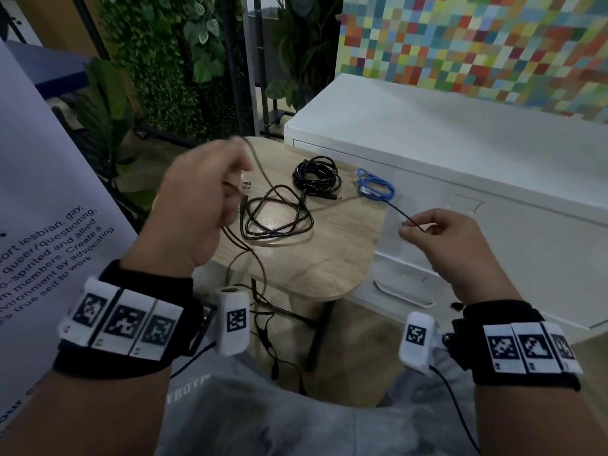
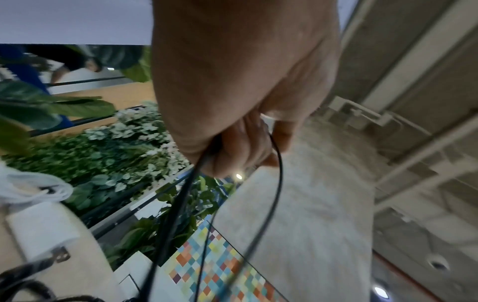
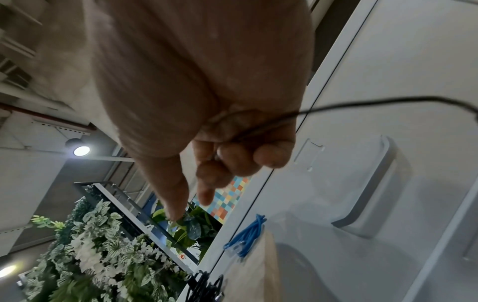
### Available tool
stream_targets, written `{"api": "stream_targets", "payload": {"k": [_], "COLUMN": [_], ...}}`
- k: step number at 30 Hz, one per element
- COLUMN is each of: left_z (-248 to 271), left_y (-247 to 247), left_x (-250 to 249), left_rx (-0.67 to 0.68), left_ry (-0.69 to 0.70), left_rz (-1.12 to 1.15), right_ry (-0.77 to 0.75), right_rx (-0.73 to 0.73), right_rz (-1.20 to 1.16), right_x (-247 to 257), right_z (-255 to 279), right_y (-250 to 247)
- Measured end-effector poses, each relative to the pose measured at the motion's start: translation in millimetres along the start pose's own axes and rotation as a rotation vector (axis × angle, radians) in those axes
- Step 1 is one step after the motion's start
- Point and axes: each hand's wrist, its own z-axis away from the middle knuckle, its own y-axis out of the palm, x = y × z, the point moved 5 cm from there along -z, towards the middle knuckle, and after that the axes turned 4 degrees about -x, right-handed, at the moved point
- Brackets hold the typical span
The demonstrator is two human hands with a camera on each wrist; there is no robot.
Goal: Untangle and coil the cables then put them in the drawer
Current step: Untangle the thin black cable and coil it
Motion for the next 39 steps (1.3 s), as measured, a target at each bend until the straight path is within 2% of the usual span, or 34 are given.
{"api": "stream_targets", "payload": {"k": [3,7,11,13,16,18,20,22,24,26,29,31,32,35,39], "left_z": [14,31,37,34,30,27,21,11,0,-7,-2,4,7,15,31], "left_y": [31,65,84,86,79,70,59,43,25,10,12,18,22,40,76], "left_x": [-5,-3,1,4,9,15,25,34,41,44,34,23,19,12,10], "left_rx": [0.211,0.467,0.558,0.541,0.519,0.536,0.498,0.359,0.18,0.104,0.198,0.257,0.271,0.308,0.385], "left_ry": [0.073,0.094,0.106,0.098,0.093,0.078,0.095,0.124,0.081,-0.003,-0.08,-0.096,-0.092,-0.079,-0.146], "left_rz": [-0.285,-0.442,-0.525,-0.485,-0.432,-0.452,-0.581,-0.768,-0.802,-0.656,-0.207,0.032,0.069,-0.015,-0.192], "right_ry": [-0.022,-0.162,-0.348,-0.372,-0.311,-0.285,-0.255,-0.21,-0.185,-0.186,-0.164,-0.118,-0.1,-0.088,-0.01], "right_rx": [0.171,0.364,0.646,0.701,0.628,0.482,0.289,0.115,-0.034,-0.115,-0.103,-0.051,0.002,0.269,0.607], "right_rz": [0.049,0.117,-0.236,-0.291,-0.213,-0.262,-0.416,-0.542,-0.482,-0.304,-0.088,-0.01,0.015,-0.051,-0.429], "right_x": [12,38,83,96,96,90,84,75,61,45,25,18,18,33,72], "right_z": [7,25,53,60,59,49,37,23,10,4,3,5,6,17,43], "right_y": [15,31,52,58,56,46,28,6,-13,-20,-10,-1,5,27,52]}}
